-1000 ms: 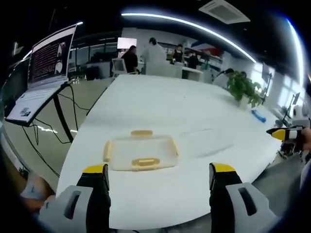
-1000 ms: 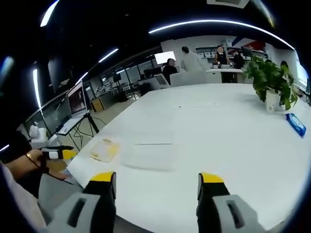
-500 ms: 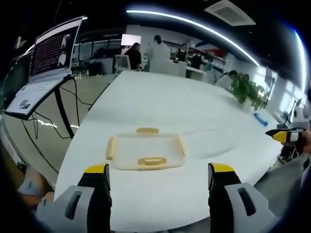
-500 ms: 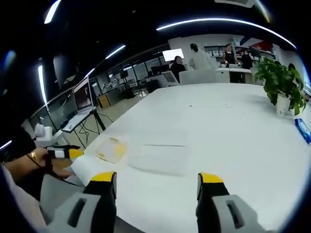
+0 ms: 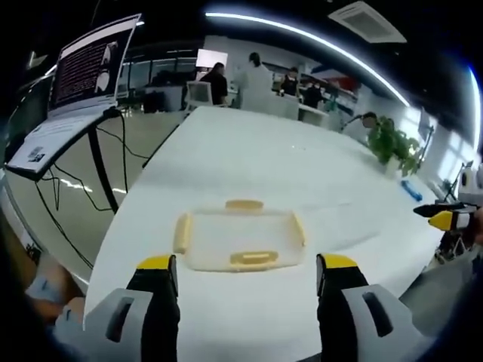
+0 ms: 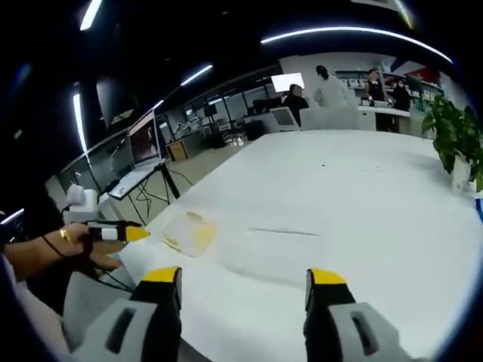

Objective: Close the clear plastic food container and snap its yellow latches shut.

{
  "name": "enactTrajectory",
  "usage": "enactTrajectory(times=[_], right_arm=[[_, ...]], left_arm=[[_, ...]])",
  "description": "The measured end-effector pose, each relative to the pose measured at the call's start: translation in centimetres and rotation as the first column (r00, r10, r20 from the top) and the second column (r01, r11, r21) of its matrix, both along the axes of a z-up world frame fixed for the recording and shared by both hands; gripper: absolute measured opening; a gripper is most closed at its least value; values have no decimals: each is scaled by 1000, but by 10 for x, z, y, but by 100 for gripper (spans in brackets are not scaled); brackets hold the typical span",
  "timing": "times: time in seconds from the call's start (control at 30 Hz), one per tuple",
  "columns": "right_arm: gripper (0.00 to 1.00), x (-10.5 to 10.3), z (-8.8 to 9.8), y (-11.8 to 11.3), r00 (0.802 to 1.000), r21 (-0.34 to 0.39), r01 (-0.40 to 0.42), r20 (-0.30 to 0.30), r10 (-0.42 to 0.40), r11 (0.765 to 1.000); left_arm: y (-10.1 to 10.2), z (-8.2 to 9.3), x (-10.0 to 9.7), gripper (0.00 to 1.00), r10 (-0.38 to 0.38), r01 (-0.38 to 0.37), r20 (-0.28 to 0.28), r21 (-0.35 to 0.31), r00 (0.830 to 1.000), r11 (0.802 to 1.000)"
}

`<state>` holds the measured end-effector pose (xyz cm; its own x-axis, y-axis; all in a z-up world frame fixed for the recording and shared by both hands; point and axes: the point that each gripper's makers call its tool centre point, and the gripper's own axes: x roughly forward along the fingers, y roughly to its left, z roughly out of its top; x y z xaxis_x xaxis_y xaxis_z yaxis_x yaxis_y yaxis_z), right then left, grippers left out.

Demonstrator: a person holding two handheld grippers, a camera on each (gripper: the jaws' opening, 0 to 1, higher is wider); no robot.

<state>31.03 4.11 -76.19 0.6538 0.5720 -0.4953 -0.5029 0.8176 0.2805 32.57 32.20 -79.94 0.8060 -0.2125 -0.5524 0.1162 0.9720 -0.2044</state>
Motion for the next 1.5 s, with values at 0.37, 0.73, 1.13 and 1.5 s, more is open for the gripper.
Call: enactTrajectory(times=[0.37, 0.73, 1.13, 1.5], right_arm=[[63, 16, 2, 39, 997, 25, -79, 16, 78, 997], [59, 25, -1, 77, 992, 44, -128, 22, 127, 991], [55, 44, -1, 128, 974, 42, -221, 54, 219, 974], [49, 59, -14, 162, 974, 56, -226, 46, 224, 972]], left_arm=[[13, -15, 13, 64, 54, -56, -24, -59, 998, 997], [19, -31, 29, 63, 84, -89, -44, -126, 995, 988], [20, -46, 38, 60, 114, -127, -79, -185, 990, 974], [27, -56, 45, 58, 151, -171, -102, -219, 983, 961]])
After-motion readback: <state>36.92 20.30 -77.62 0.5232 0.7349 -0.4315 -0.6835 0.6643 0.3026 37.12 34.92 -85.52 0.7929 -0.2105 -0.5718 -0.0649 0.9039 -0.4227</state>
